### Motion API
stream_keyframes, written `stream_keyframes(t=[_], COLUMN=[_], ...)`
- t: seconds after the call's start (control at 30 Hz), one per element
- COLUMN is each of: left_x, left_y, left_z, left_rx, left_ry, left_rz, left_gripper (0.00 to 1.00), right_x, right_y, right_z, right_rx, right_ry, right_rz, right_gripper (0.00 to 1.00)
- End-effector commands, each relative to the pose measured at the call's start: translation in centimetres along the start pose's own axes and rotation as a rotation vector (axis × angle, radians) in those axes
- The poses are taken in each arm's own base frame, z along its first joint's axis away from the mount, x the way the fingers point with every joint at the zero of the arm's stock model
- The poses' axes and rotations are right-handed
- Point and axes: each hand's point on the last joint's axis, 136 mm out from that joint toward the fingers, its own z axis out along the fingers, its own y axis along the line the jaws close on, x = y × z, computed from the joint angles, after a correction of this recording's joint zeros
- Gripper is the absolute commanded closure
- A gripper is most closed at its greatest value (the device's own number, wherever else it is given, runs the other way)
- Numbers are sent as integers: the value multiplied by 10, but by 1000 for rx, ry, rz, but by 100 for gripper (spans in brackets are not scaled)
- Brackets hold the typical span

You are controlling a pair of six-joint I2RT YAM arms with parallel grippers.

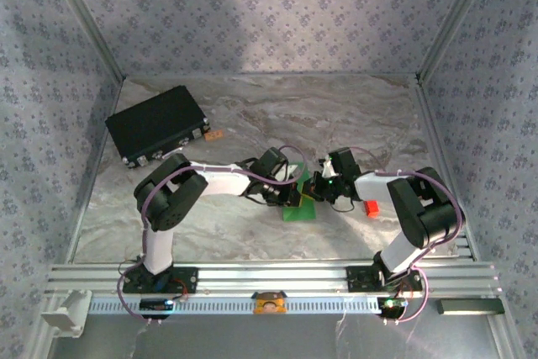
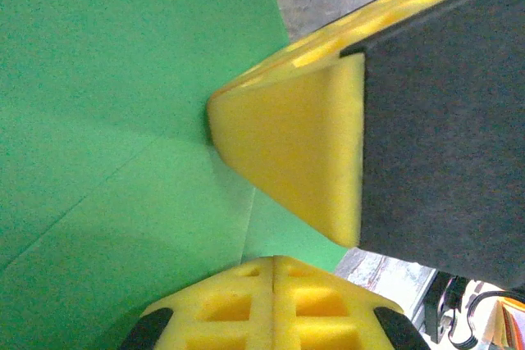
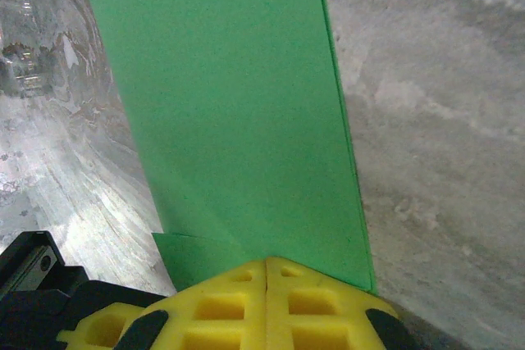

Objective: Fold a paper plane with a square sheet of paper (pick it up from the middle)
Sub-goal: Fold the triangle a second time at the center of the table.

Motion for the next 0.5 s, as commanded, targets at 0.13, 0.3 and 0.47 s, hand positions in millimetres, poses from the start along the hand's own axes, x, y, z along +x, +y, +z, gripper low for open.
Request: stream_keyframes(t=[0.13, 0.3, 0.47], left_x=[8, 26, 35], left_y=[14, 32, 28], left_z=[7, 8, 3], left_rx=[-29, -78, -72], left_ry=[24, 65, 74], left_rz=[-7, -19, 0], left_gripper=[97, 96, 94], right_x=[21, 23, 22], right_y=[-42, -45, -45], right_z=[-1, -1, -1], right_rx=[151, 158, 160], right_ry=[33, 36, 34], right_rz=[73, 78, 76], right_gripper=[100, 100, 100])
